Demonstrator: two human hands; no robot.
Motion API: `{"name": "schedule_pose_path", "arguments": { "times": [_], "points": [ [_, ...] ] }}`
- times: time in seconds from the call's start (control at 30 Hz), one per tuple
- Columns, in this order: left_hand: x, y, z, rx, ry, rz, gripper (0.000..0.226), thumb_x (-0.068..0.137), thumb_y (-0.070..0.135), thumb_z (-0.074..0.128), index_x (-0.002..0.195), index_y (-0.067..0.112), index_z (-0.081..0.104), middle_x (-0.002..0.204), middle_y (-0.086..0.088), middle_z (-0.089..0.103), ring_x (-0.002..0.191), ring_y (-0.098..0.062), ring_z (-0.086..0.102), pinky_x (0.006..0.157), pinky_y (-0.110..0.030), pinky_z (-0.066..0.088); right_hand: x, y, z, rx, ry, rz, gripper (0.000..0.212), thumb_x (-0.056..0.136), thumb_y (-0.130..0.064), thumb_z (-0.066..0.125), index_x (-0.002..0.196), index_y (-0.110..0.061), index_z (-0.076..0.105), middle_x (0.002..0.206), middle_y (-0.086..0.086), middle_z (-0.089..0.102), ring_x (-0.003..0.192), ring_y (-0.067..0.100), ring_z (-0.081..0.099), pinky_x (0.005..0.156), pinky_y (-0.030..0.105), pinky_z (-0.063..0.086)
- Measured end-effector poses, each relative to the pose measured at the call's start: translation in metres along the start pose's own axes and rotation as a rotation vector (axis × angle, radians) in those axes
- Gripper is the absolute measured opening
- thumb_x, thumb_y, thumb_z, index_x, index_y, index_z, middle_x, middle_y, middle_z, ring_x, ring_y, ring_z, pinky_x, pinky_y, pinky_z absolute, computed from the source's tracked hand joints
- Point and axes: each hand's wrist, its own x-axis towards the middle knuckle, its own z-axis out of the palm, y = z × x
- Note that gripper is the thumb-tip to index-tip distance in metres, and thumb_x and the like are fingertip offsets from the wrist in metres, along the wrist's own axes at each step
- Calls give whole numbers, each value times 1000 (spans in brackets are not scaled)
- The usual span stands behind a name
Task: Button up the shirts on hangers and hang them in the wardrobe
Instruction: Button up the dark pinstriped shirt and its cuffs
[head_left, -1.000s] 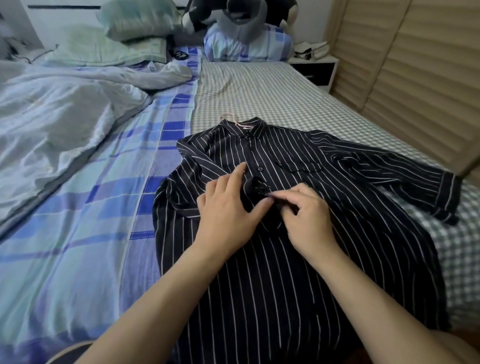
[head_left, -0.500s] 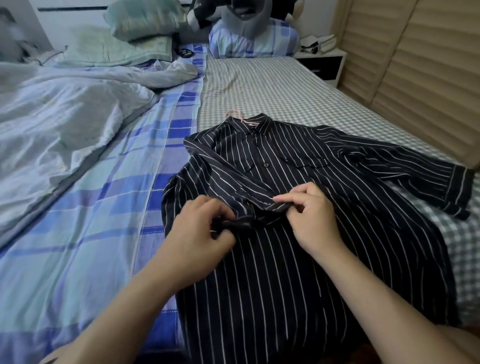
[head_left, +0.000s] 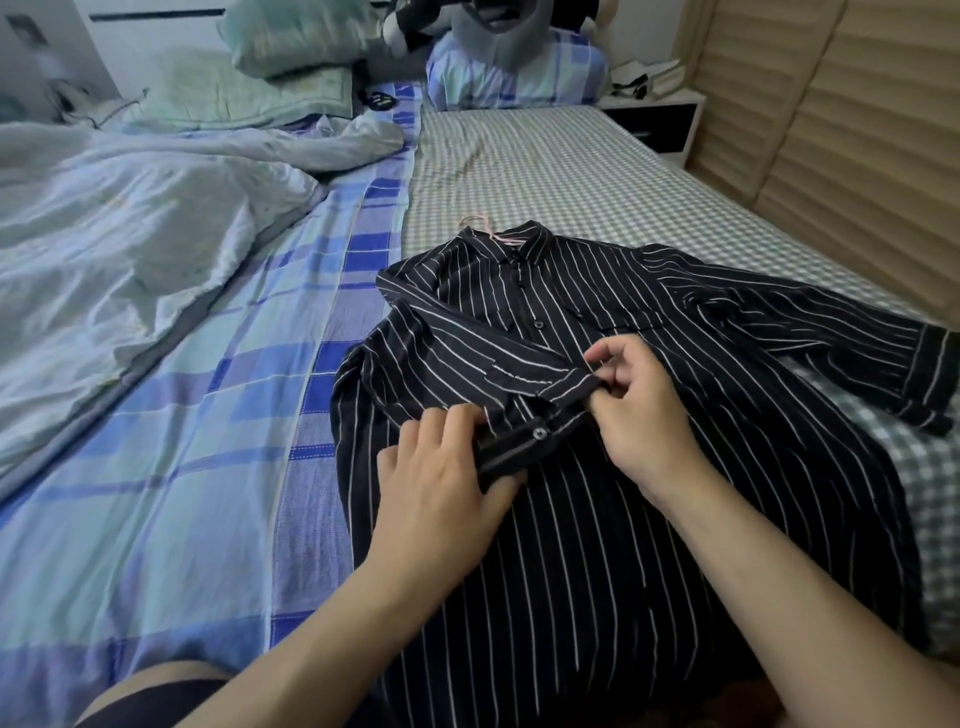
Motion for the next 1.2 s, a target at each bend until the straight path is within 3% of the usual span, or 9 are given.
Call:
{"name": "schedule_pose_path", "arguments": {
  "times": [0.07, 0.13, 0.3, 0.4, 0.53, 0.67, 0.77, 0.9, 1.2],
  "points": [
    [5, 0, -7, -87, 130, -8, 20, 89, 42, 50, 106, 32, 54, 98, 17, 56, 96, -14, 54, 88, -38, 40, 2, 0, -4, -91, -16, -100, 37, 84, 11, 59, 95, -25, 60, 74, 1, 51, 62, 5, 44, 62, 13, 42],
    [10, 1, -16, -229, 206, -3, 22, 93, 40, 44, 103, 31, 62, 89, 17, 57, 92, -12, 54, 90, -40, 41, 3, 2, -8, -223, -23, -204, 42, 78, 18, 55, 88, -21, 65, 74, -10, 49, 64, 5, 46, 63, 14, 39],
    [4, -10, -7, -35, 50, 308, 38, 94, 57, 52, 77, 29, 72, 101, 14, 54, 106, -12, 47, 94, -36, 39, 2, 17, -14, -518, -263, -186, 41, 83, 10, 55, 87, -26, 74, 90, -13, 49, 83, 2, 52, 71, 17, 41],
    [10, -17, 1, -62, -85, 406, 47, 97, 56, 52, 62, 26, 56, 85, 16, 57, 89, -8, 53, 83, -36, 50, -2, 21, -16, -533, -239, -208, 39, 85, 9, 56, 90, -26, 73, 101, -20, 46, 97, -3, 51, 77, 9, 39],
    [12, -12, 2, -12, -167, 395, 37, 92, 67, 48, 76, 34, 47, 72, 19, 47, 77, -5, 46, 76, -31, 48, 1, 24, -22, -498, -269, -235, 35, 83, 6, 65, 88, -28, 74, 121, -19, 47, 111, -4, 49, 88, 0, 32],
    [3, 6, 14, 171, -97, 317, 51, 85, 79, 42, 106, 34, 54, 91, 16, 51, 89, -10, 49, 83, -32, 42, 4, 27, -29, -595, -317, -331, 19, 81, -12, 79, 90, -29, 76, 133, -18, 48, 121, 6, 41, 102, 23, 35],
    [1, 9, 22, 122, -8, 309, 37, 92, 61, 53, 109, 30, 60, 99, 10, 51, 91, -15, 52, 81, -35, 47, 6, 27, -26, -570, -257, -464, 10, 80, -16, 82, 87, -24, 78, 117, -13, 62, 118, 14, 47, 101, 34, 44],
    [2, 5, 24, -130, 60, 323, 13, 96, 33, 64, 100, 21, 70, 100, 7, 54, 90, -16, 52, 81, -37, 50, 1, 12, -14, -297, -203, -412, 15, 86, -8, 76, 93, -21, 78, 90, -13, 68, 98, 10, 59, 90, 25, 47],
    [-2, 7, 24, 29, 41, 140, 40, 93, 64, 48, 106, 31, 65, 95, 10, 53, 89, -15, 53, 79, -37, 48, -2, 8, -6, -387, -436, -313, 5, 88, -20, 77, 90, -24, 76, 84, -15, 65, 91, 6, 57, 86, 29, 49]
  ]
}}
